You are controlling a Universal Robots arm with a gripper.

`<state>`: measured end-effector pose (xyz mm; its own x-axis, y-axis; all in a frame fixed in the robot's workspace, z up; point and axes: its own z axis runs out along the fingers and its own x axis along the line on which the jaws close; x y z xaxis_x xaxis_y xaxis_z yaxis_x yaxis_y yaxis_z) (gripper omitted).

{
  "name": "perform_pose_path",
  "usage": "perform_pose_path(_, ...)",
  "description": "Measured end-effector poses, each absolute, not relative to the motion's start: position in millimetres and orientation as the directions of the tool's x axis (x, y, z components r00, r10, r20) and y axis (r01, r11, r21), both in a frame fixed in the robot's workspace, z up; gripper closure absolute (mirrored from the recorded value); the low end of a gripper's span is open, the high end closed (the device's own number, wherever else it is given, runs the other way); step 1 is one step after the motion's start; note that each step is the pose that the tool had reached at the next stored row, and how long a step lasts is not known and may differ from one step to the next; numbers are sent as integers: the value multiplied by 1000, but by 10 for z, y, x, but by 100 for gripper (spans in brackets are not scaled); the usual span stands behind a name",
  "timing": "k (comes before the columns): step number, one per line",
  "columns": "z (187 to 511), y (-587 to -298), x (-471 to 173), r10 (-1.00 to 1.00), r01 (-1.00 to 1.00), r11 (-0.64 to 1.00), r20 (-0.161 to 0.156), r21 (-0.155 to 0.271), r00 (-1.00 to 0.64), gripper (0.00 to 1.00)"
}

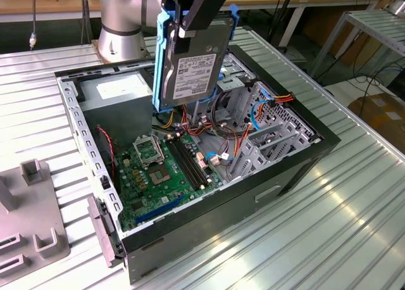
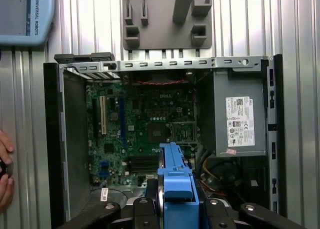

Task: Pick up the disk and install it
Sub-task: 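Insert the disk into the insertion slot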

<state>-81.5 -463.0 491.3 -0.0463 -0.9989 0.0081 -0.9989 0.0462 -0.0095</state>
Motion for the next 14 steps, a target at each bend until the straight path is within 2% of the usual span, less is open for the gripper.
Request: perform_pose_path(14, 4914, -4747, -594, -999, -999, 46, 8, -9, -46, 63)
